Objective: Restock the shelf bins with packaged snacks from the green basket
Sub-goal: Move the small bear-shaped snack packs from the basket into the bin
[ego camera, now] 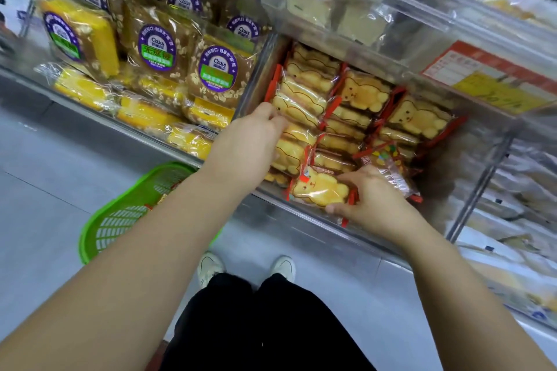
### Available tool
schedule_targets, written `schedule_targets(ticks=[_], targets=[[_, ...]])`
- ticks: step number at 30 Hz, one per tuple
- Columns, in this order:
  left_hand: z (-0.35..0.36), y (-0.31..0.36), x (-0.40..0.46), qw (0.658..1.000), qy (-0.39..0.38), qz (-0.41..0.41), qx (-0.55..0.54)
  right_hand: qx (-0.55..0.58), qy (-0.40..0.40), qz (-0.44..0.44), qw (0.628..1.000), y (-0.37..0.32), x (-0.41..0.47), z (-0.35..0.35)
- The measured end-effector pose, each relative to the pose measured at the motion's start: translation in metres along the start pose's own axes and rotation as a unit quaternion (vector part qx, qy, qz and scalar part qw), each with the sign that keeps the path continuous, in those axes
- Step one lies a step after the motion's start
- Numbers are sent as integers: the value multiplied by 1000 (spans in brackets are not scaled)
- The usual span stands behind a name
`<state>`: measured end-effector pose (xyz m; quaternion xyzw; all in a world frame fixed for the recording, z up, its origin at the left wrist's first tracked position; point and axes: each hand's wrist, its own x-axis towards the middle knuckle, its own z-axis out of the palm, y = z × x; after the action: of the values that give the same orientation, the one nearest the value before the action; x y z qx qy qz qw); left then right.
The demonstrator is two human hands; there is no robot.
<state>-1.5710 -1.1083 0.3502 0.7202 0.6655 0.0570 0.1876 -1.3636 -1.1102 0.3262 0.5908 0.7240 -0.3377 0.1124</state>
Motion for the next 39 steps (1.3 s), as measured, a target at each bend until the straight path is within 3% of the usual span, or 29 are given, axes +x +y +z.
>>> schedule_targets(ticks=[3, 7, 11, 15, 18, 22, 25, 27, 29, 31, 33, 34, 36, 37, 39], targets=[[-4, 5, 7, 998, -6, 32, 53, 21, 54, 26, 998, 8, -10, -8], [-2, 3, 9, 997, -43, 42, 54, 65, 99, -58, 991, 11, -25, -7], [-8, 0, 16, 996, -58, -5, -67, 141, 74, -80, 984, -16, -13, 4], [-15, -10, 8, 974, -29, -81, -210, 322, -24, -1, 946, -33, 2, 7], [-8, -13, -10, 973, -19, -52, -225, 319, -47, 39, 946, -31, 8, 12], [2, -10, -20, 972, 41, 8, -231, 432, -53, 49, 899, -44, 22, 21], [6, -5, -18, 981, 41, 47, -182, 481, -42, 59, 874, -50, 28, 21], [7, 1, -13, 985, 22, 63, -160, 441, -50, 39, 895, -42, 22, 16], [9, 5, -8, 987, 3, 66, -144, 390, -4, 29, 921, -25, 13, 9], [11, 5, -4, 990, -9, 57, -128, 354, 116, 44, 927, -3, 3, -1], [13, 4, 0, 991, -3, 50, -125, 238, 235, 62, 940, 18, -4, -9], [13, 5, 1, 991, 5, 47, -129, 164, 248, 77, 952, 26, -4, -11], [13, 8, 3, 988, 27, 36, -145, 33, 178, 132, 975, 32, -3, -10], [13, 11, 4, 987, 35, 32, -154, -4, 143, 153, 978, 32, -3, -9], [14, 18, 7, 985, 43, 31, -167, -3, 147, 125, 981, 31, -1, -9]])
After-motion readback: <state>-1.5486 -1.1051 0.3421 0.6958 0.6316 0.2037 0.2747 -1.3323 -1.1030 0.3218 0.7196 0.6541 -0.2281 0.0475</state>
